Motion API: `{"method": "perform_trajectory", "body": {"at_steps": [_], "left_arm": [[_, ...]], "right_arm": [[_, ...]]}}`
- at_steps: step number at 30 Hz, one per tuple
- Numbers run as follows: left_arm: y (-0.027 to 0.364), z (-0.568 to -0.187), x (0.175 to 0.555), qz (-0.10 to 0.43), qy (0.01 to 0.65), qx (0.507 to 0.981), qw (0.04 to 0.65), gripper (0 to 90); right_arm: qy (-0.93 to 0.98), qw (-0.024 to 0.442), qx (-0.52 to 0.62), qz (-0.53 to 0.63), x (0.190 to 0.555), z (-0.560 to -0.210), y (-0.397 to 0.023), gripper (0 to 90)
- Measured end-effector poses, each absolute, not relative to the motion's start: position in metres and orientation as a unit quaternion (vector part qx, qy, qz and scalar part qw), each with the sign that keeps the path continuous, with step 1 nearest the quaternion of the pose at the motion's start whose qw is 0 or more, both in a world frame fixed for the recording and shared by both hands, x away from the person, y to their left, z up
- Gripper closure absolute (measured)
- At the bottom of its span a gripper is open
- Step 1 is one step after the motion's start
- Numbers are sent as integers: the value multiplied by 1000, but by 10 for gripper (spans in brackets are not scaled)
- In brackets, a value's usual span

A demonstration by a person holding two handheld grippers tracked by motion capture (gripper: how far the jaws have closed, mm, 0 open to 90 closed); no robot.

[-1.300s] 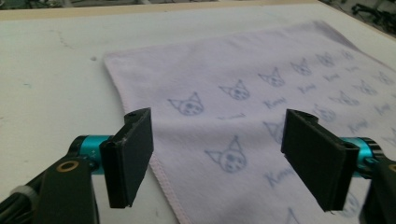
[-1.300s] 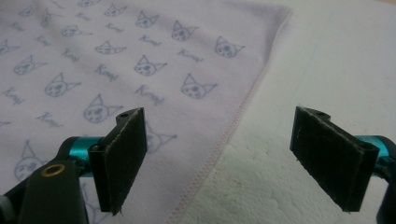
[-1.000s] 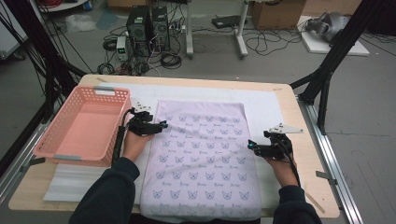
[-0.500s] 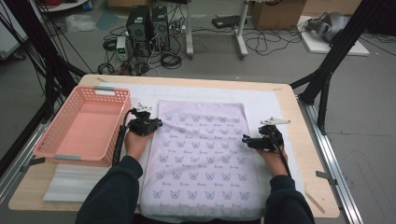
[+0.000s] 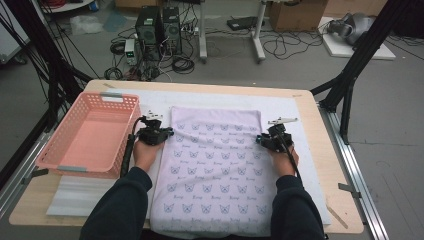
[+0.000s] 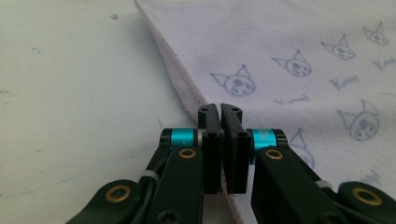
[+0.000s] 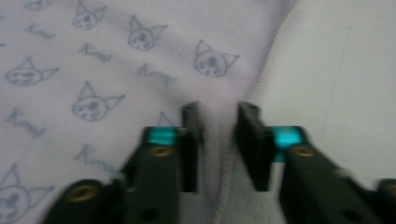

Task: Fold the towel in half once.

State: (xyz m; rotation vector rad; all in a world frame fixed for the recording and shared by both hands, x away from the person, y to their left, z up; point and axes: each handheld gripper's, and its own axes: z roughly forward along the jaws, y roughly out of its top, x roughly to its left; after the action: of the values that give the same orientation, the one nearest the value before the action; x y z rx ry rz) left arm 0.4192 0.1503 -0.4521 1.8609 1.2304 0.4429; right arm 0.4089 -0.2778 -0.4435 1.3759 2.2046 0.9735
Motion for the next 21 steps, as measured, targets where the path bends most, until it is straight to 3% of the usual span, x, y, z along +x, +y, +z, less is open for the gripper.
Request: {"method": "perform_trajectory", "body": {"at_steps": [14,21], "left_arm": [[164,-430,421,185,497,678,509,872],[167,-421,414,176,479,683,523,872]], "right_arm": [[764,241,469,371,412,-434,-283,862],[755,236,464,398,406,-424,-288,862]]}}
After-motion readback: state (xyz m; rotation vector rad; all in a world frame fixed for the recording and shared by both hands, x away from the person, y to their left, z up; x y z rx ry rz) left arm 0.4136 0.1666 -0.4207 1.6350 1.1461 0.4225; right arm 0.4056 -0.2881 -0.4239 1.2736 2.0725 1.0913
